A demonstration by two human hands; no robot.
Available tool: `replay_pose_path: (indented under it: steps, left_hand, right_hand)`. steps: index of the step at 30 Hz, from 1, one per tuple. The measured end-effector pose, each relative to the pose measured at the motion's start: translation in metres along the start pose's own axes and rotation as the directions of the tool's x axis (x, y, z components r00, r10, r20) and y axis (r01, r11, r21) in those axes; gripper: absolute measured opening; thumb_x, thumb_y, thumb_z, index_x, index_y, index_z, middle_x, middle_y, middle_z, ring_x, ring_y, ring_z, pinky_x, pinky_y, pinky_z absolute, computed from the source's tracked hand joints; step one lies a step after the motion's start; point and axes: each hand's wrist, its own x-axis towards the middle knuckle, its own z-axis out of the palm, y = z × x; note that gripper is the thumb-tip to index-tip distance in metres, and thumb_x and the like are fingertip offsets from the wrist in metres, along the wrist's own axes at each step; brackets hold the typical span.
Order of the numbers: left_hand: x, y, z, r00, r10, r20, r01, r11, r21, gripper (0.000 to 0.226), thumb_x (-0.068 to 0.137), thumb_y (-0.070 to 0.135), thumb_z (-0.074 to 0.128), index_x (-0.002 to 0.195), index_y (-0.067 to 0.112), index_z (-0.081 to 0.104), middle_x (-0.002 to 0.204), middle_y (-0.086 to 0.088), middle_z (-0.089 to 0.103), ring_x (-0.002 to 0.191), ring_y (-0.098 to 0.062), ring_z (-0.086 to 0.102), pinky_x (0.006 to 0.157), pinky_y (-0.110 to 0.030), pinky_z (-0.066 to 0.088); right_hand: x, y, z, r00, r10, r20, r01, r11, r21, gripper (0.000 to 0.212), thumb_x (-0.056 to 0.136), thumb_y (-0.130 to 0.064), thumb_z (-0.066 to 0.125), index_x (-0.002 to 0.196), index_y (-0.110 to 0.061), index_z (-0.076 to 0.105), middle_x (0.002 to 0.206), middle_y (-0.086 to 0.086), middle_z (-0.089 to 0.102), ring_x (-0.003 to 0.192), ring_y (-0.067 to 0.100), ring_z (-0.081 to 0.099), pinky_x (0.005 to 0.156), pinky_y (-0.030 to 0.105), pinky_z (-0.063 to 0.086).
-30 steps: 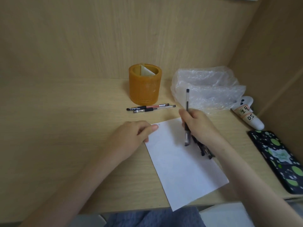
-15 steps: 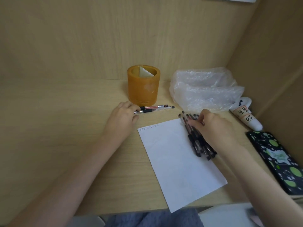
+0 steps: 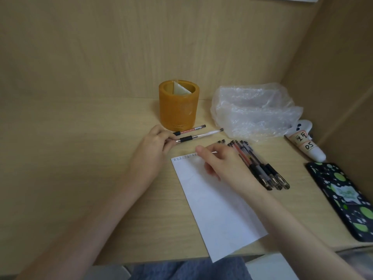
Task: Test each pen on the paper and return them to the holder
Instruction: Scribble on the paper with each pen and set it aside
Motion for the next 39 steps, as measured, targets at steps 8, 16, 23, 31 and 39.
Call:
replay_pose_path:
  steps: [8,16,23,31,39]
  left_hand:
    - [-0.034,0.033,-0.01,0.955,-0.055,0.292,0.135,0.955,-0.262,0.01,0.094,0.02,0.048,0.103,0.023,0.052,0.089,0.008,0.064,0.073,0.005,0.062,0.068,-0.018,0.048]
    - [-0.041,0.037,-0.006,0.949,-0.033,0.315,0.128,0.95,-0.286,0.012,0.096,0.03,0.041,0.092,0.031,0.053,0.078,0.015,0.059,0.071,0.005,0.052,0.062,-0.015,0.036]
    - [-0.042,0.037,-0.014,0.956,-0.014,0.293,0.124,0.924,-0.363,0.02,0.089,0.044,0.049,0.084,0.037,0.067,0.08,0.018,0.07,0.077,-0.007,0.063,0.077,-0.04,0.05]
    - [-0.04,0.033,-0.014,0.94,-0.005,0.341,0.144,0.912,-0.384,0.031,0.085,0.055,0.048,0.085,0.034,0.07,0.078,0.013,0.071,0.076,-0.014,0.064,0.076,-0.038,0.049]
    - [-0.037,0.034,-0.017,0.889,-0.026,0.456,0.279,0.822,-0.496,0.025,0.095,0.021,0.045,0.081,0.006,0.06,0.053,0.011,0.042,0.044,0.0,0.034,0.045,-0.009,0.029]
  right_hand:
    - [0.014,-0.004,0.016,0.997,0.041,0.068,-0.073,0.81,0.582,0.02,0.089,-0.02,0.065,0.079,-0.008,0.052,0.049,-0.002,0.046,0.038,0.008,0.036,0.037,0.017,0.027]
    - [0.015,-0.005,0.021,0.995,-0.063,0.082,0.012,0.86,0.509,0.03,0.089,-0.007,0.063,0.063,-0.008,0.049,0.043,0.002,0.042,0.035,0.008,0.033,0.035,0.015,0.026]
    - [0.019,0.006,0.019,0.951,-0.138,0.275,-0.067,0.781,0.621,0.033,0.092,-0.006,0.057,0.063,-0.011,0.044,0.045,-0.002,0.042,0.035,0.007,0.031,0.038,0.019,0.02]
    - [0.018,0.006,0.017,0.938,-0.192,0.288,-0.043,0.76,0.648,0.034,0.093,-0.002,0.054,0.062,-0.009,0.043,0.045,-0.001,0.039,0.034,0.007,0.03,0.042,0.024,0.018]
    - [0.018,0.008,0.012,0.931,-0.242,0.273,0.056,0.834,0.549,0.03,0.093,-0.002,0.054,0.066,-0.009,0.045,0.042,-0.004,0.047,0.043,0.018,0.037,0.052,0.035,0.027]
